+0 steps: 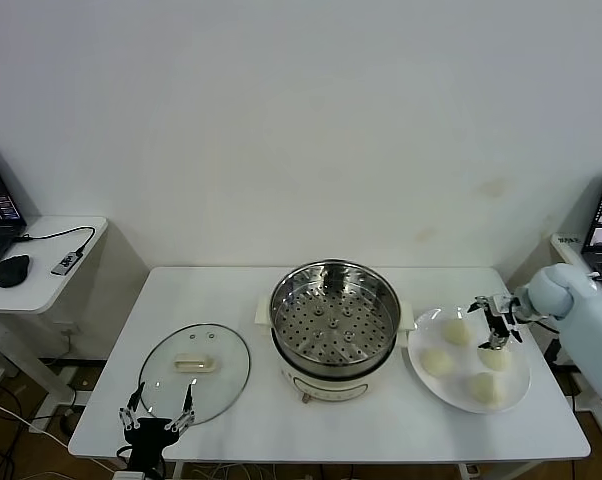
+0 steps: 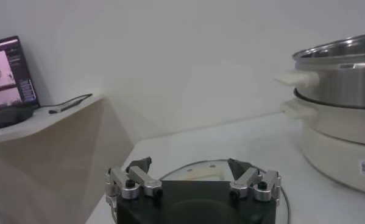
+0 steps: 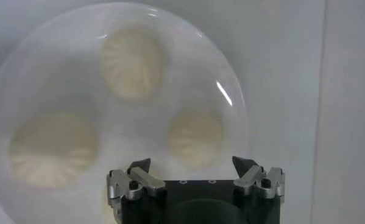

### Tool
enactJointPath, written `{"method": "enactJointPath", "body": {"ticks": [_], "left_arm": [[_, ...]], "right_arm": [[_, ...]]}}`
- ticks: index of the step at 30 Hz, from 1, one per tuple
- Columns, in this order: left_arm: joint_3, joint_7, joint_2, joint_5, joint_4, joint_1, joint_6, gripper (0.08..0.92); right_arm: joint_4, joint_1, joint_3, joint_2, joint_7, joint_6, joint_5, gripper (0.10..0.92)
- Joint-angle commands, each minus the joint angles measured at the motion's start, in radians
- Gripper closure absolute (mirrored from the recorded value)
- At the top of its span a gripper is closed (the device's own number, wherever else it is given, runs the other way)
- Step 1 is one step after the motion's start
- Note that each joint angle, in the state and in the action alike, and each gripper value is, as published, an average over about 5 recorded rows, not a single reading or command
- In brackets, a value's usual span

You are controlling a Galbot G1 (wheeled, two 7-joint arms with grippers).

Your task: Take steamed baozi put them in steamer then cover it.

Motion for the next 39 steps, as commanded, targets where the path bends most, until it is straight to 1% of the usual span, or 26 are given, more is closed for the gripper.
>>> {"method": "enactJointPath", "body": {"ticks": [1,9,12,18,26,32,39], "left_arm": [[-0.003,0.000,0.001,0.003,0.001,0.000,0.000,0.177],[-0.012,0.001,0.005,0.002,0.006,-0.002,-0.001,0.177],[-0.013,0.001,0.006,0.002,0.009,-0.006,-0.001,0.177],[-0.013,0.001,0.007,0.002,0.012,-0.010,-0.001,0.177],[-0.014,0.002,0.007,0.001,0.014,-0.013,-0.001,0.177],[-0.017,0.003,0.010,-0.001,0.016,-0.014,-0.001,0.177],[-0.022,0.003,0.018,-0.034,0.020,-0.012,0.002,0.177]], "right_arm": [[-0.121,0.072,-0.080,0.077,-0.008,0.004,-0.009,0.203],[-0.148,0.070,-0.082,0.101,-0.003,-0.004,-0.034,0.203],[-0.153,0.068,-0.082,0.106,-0.003,-0.009,-0.039,0.215],[-0.167,0.065,-0.079,0.117,0.001,-0.015,-0.059,0.271],[-0.157,0.080,-0.091,0.109,-0.003,-0.020,-0.046,0.387],[-0.079,0.113,-0.142,0.049,-0.019,-0.035,0.039,0.408],[0.108,0.227,-0.251,-0.100,-0.036,-0.077,0.213,0.422]]}}
